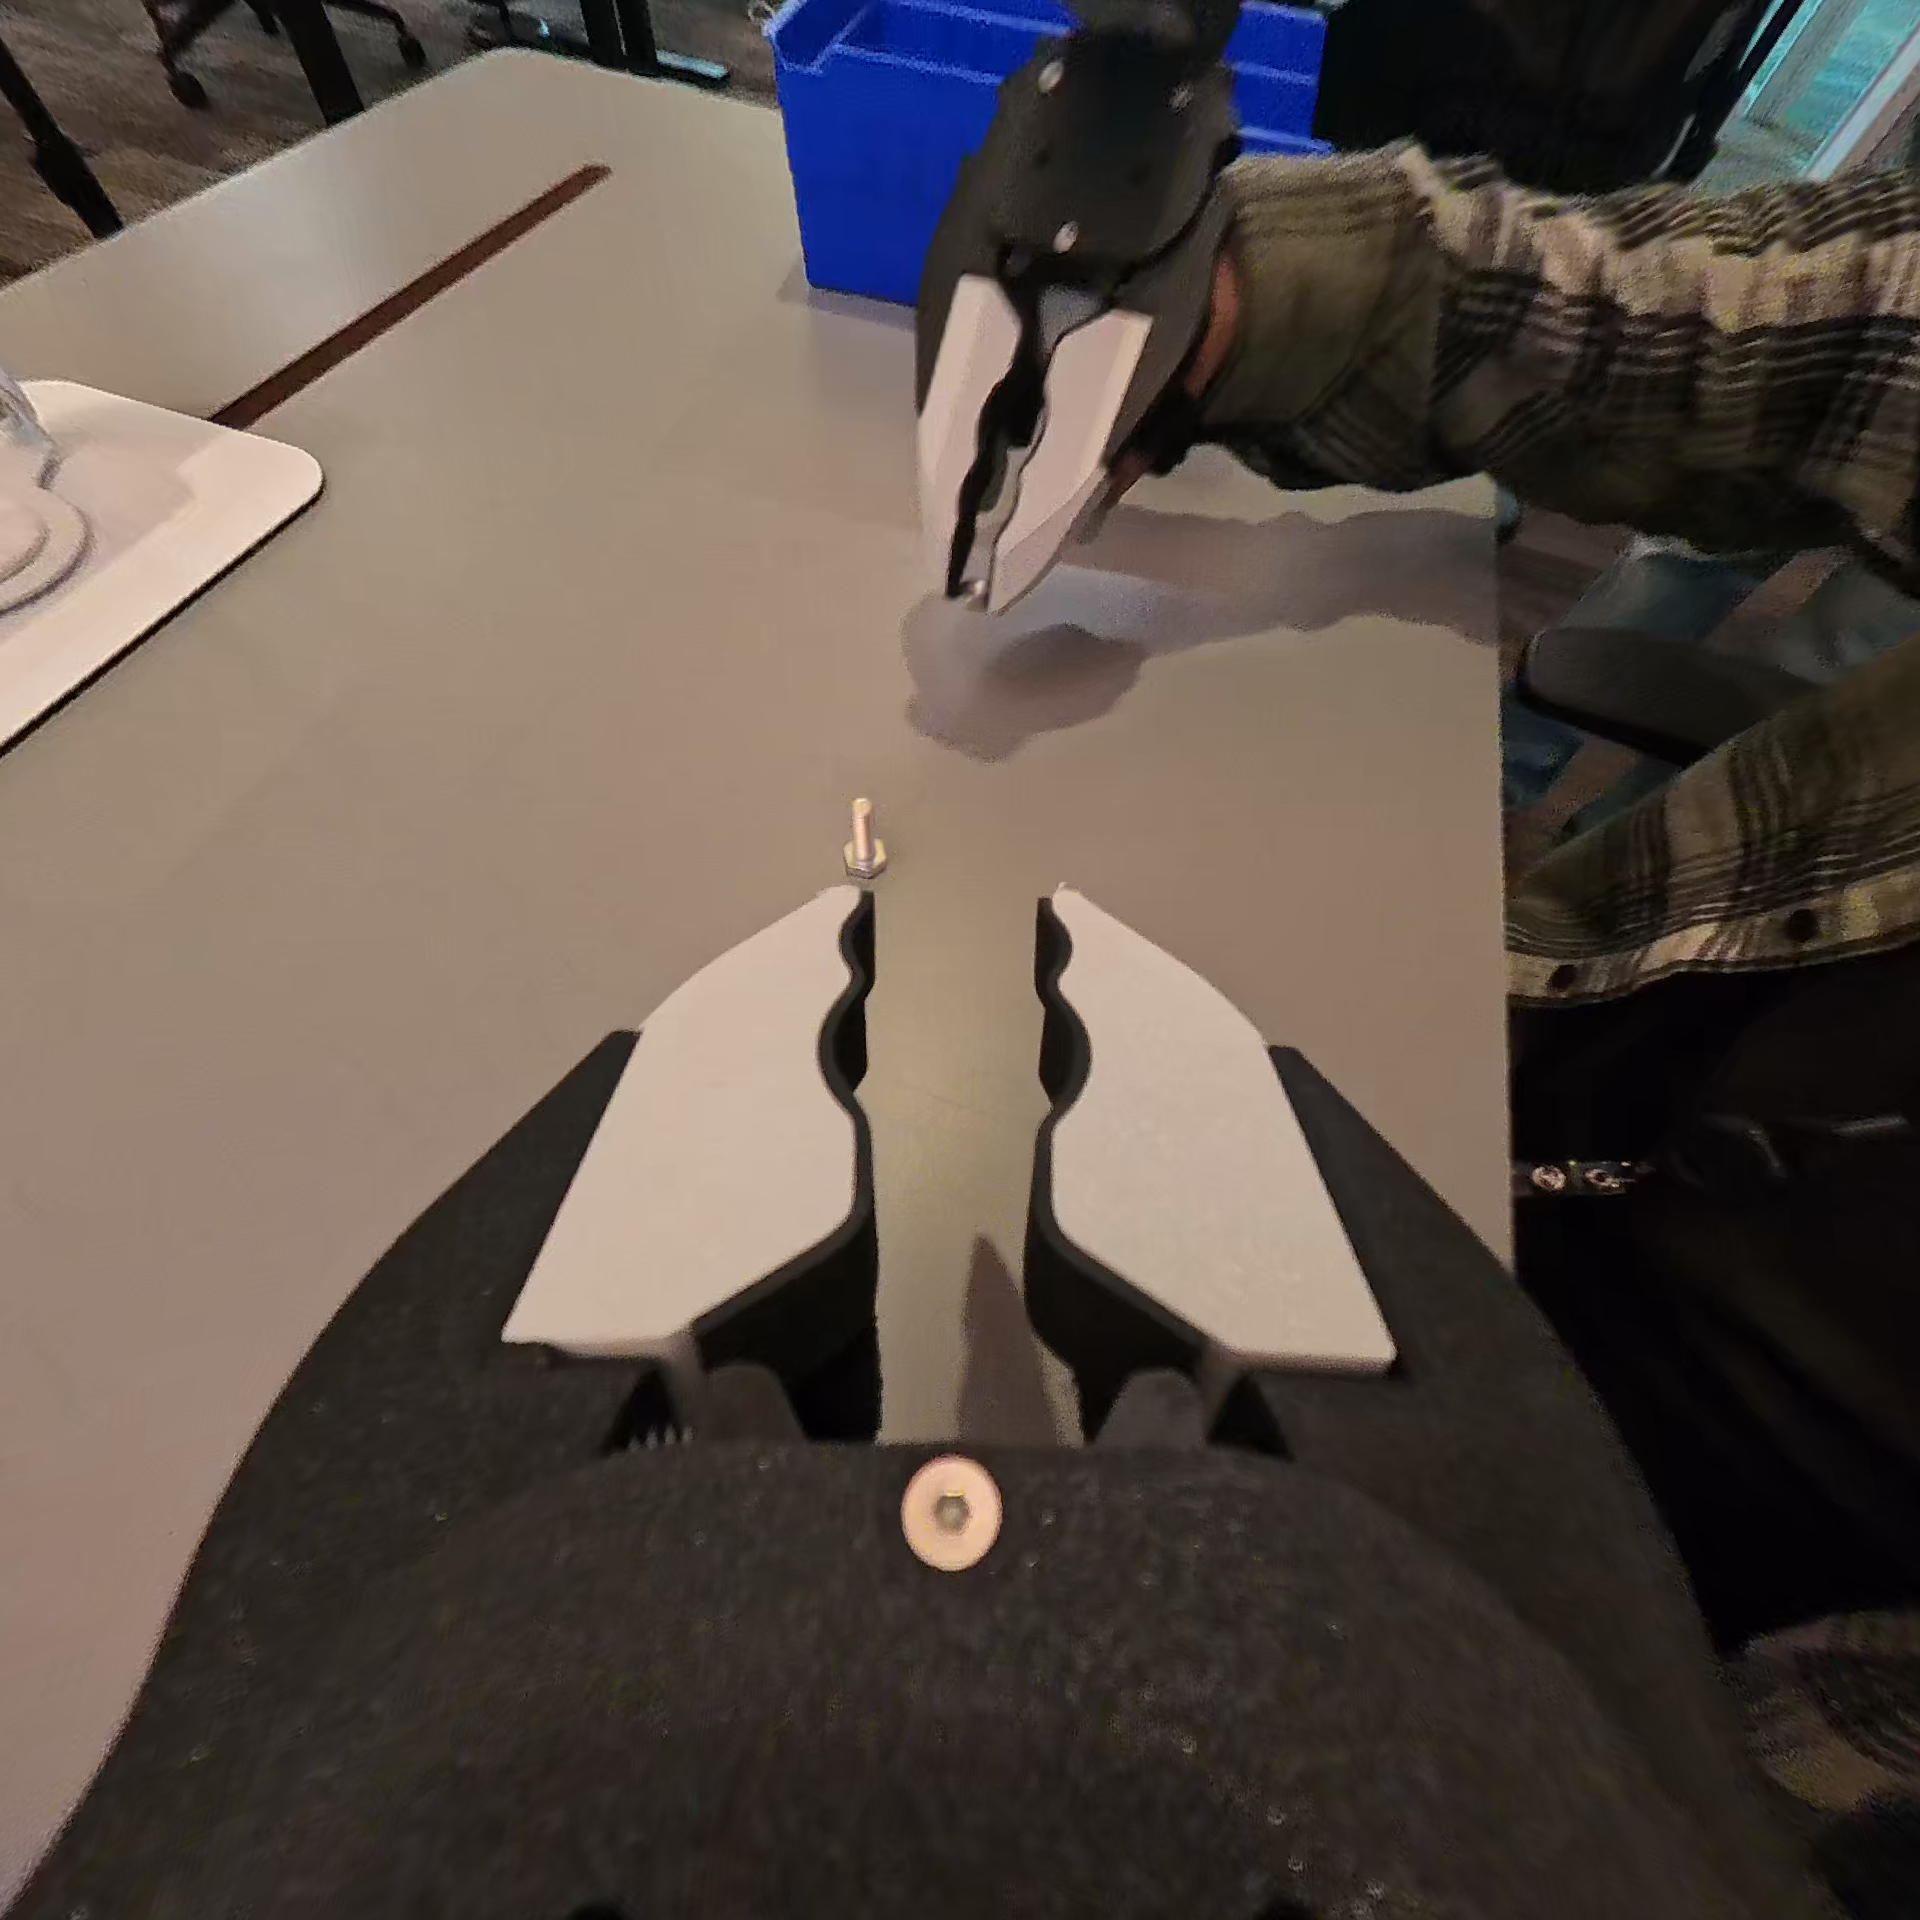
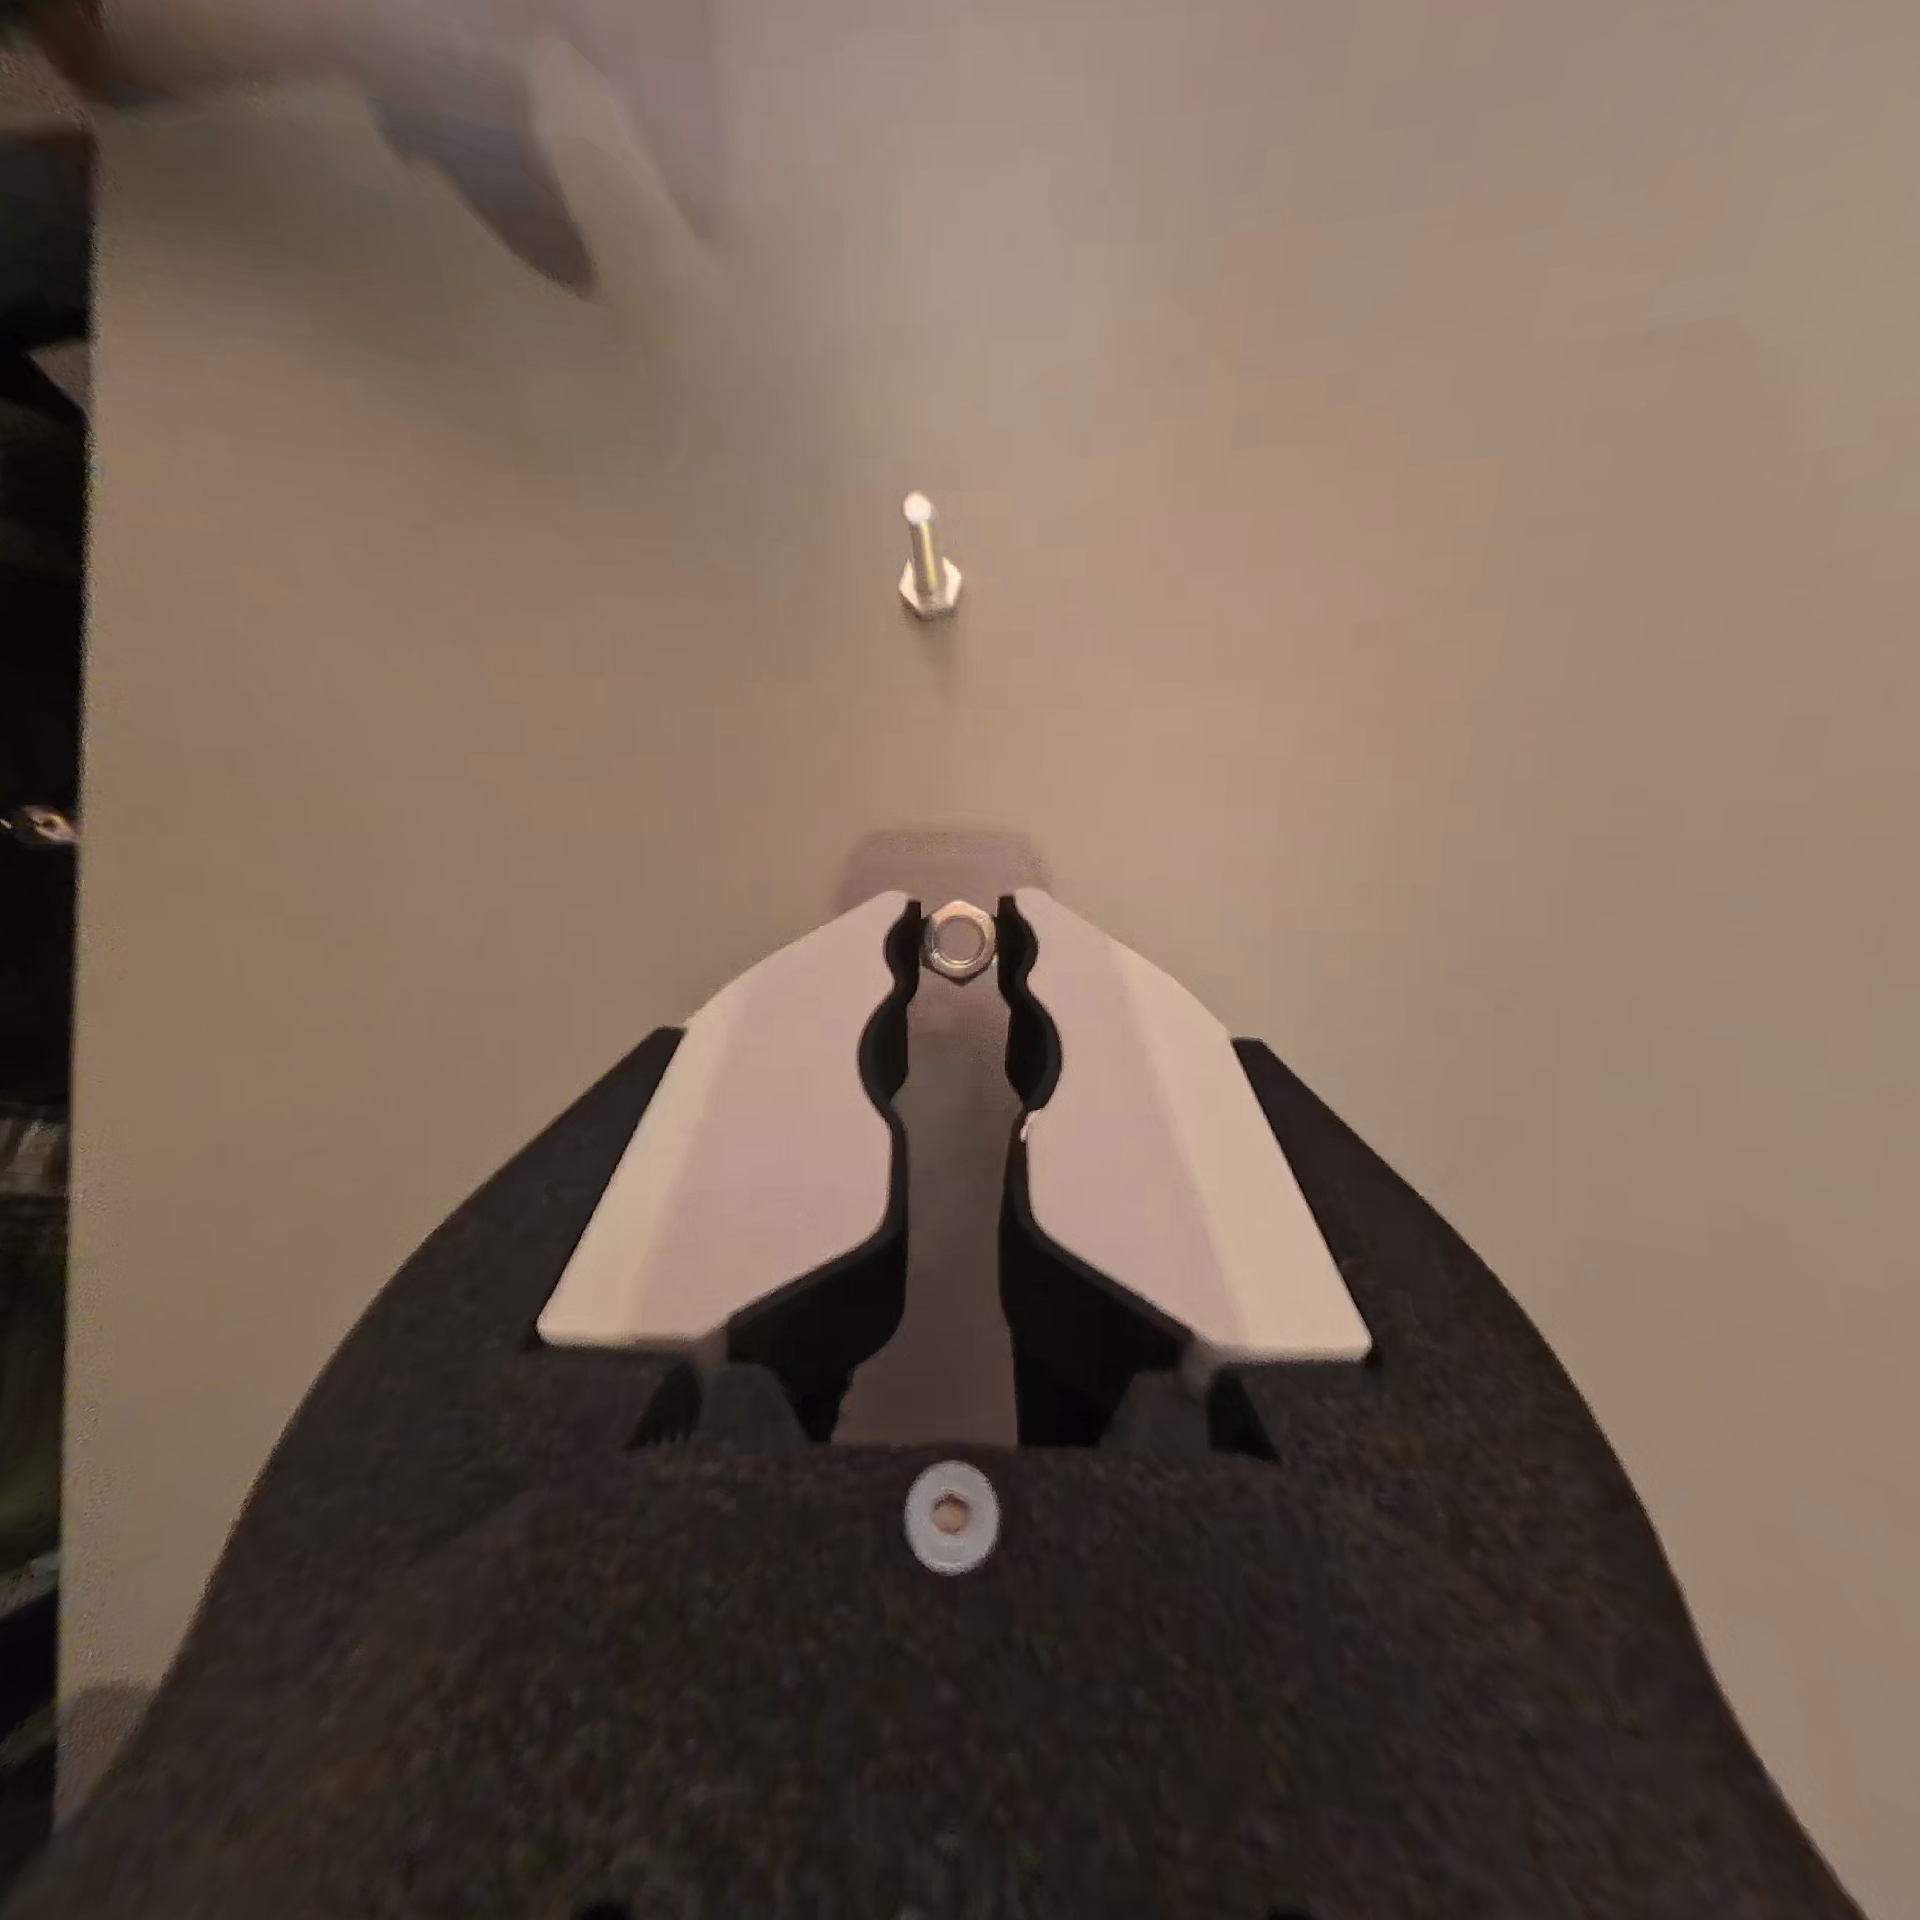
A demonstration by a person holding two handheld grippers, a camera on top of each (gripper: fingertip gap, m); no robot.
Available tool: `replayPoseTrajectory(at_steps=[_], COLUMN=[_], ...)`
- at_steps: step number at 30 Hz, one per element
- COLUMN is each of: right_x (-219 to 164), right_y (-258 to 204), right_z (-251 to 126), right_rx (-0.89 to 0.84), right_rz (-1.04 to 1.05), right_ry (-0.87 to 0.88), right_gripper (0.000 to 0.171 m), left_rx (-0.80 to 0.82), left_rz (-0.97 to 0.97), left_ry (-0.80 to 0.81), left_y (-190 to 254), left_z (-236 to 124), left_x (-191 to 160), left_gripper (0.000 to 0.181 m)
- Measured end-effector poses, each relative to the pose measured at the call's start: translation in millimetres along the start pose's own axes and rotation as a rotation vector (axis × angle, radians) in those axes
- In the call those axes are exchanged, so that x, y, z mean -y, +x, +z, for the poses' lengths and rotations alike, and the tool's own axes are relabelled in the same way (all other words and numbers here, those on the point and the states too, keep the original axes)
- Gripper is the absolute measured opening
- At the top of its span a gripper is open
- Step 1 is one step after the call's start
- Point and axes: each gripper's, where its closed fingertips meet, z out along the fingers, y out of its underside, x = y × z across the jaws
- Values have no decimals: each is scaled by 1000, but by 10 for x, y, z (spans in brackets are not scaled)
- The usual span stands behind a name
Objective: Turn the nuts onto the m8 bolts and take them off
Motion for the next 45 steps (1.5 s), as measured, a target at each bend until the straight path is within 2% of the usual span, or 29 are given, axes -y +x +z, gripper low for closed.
replayPoseTrajectory(at_steps=[4, 9, 15, 23, 25, 31, 37, 45], right_x=[-78, -103, -96, 11, 86, 260, 12, -354], right_y=[88, 130, 124, 111, 90, -149, -511, -530], right_z=[193, 343, 425, 324, 191, -407, -743, -943], right_rx=[20, 10, 10, -37, -79, -277, -375, -429], right_rz=[-27, -70, -83, -20, 14, 118, 183, 287], right_ry=[-145, -245, -242, -75, 15, 340, 446, 463], right_gripper=[14, 13, 14, 40, 48, 57, 64, 72], left_rx=[27, 36, 32, 10, 11, -4, -15, 32], left_rz=[-13, -23, -38, -55, -49, -55, -73, -156], left_ry=[27, 23, 34, 113, 131, 202, 229, 276], left_y=[83, 97, 74, 64, 95, 224, 328, 264], left_z=[-172, -219, -227, -222, -235, -274, -236, -260], left_x=[7, -59, -110, -43, -31, 10, -50, -83], left_gripper=[28, 27, 25, 25, 25, 27, 28, 35])
